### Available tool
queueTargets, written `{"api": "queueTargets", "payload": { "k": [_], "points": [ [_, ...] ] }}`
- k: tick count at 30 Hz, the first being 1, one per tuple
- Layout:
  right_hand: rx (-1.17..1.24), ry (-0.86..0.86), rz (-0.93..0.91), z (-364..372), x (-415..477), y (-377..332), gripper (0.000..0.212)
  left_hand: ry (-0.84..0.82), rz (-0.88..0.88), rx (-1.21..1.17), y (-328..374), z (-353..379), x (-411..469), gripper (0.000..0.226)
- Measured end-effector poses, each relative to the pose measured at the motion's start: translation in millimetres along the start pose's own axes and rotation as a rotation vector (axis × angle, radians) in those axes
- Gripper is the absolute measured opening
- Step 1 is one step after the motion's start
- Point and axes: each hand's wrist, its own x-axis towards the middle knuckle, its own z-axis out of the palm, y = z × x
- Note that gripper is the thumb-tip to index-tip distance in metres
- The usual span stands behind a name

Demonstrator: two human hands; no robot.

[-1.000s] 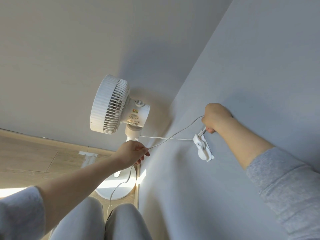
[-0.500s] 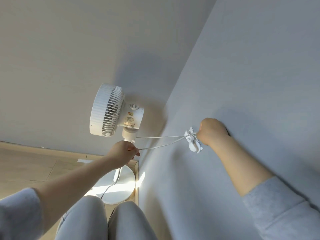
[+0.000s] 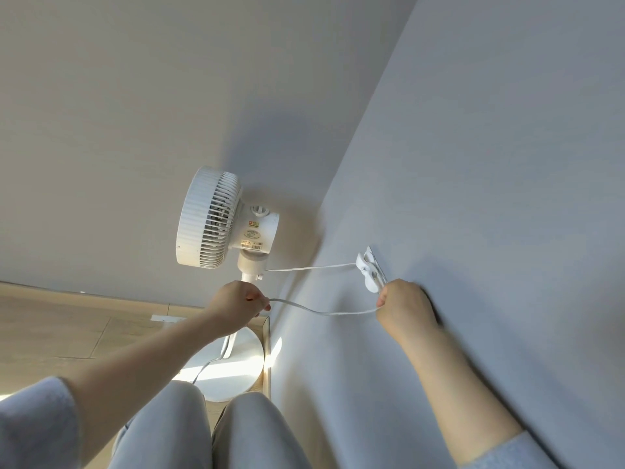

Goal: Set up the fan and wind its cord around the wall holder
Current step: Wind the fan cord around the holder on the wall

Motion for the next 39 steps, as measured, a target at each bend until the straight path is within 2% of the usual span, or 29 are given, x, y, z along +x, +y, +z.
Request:
{"api": "queueTargets", "payload": {
  "k": [2,5,7,10,11,14,18,21,24,27,28,32,36,39],
  "points": [
    [-0.01,-0.018,-0.005,6.9,-3.2,0.1,0.026,-0.001,-0.009,-0.009,-1.6,0.1,-0.2,0.022],
    [-0.044,-0.051,-0.043,20.9,-8.7,-1.9,0.009,0.001,-0.018,-0.015,-5.1,0.1,-1.9,0.021],
    [-0.039,-0.061,-0.063,32.9,-10.1,-3.3,0.011,-0.005,-0.021,0.003,-8.0,0.0,-2.8,0.021],
    [0.001,-0.051,-0.069,46.4,-9.6,-5.6,0.033,-0.016,-0.035,0.003,-12.2,0.9,-3.6,0.021],
    [-0.001,-0.045,-0.068,50.6,-8.4,-6.4,0.033,-0.017,-0.041,-0.008,-13.4,1.5,-4.0,0.021],
    [0.002,-0.034,-0.092,57.7,-4.0,-12.8,0.008,-0.02,-0.057,-0.046,-16.1,1.7,-3.4,0.024],
    [0.046,-0.03,-0.098,68.0,8.0,-16.4,0.029,0.01,-0.093,-0.066,-22.1,0.8,-0.4,0.023],
    [0.09,-0.001,-0.097,71.3,12.8,-23.3,0.01,0.048,-0.115,-0.011,-27.7,0.6,2.6,0.023],
    [0.078,0.017,-0.087,71.9,15.1,-30.7,0.01,0.079,-0.137,0.039,-31.2,2.0,7.3,0.024],
    [0.044,0.013,-0.154,68.3,20.1,-35.8,0.012,0.087,-0.161,0.08,-31.8,3.4,13.2,0.024],
    [0.04,-0.001,-0.182,65.6,21.6,-38.0,0.011,0.085,-0.165,0.076,-32.3,4.0,15.6,0.024],
    [0.113,-0.112,-0.291,64.7,38.4,-47.5,0.036,0.074,-0.163,0.058,-34.7,7.3,24.0,0.024],
    [-0.03,-0.237,-0.37,70.4,60.9,-61.1,0.03,0.08,-0.152,0.051,-37.8,8.2,29.9,0.025],
    [-0.065,-0.269,-0.388,73.8,73.4,-69.5,0.022,0.078,-0.133,0.036,-40.9,9.5,32.1,0.025]
  ]
}}
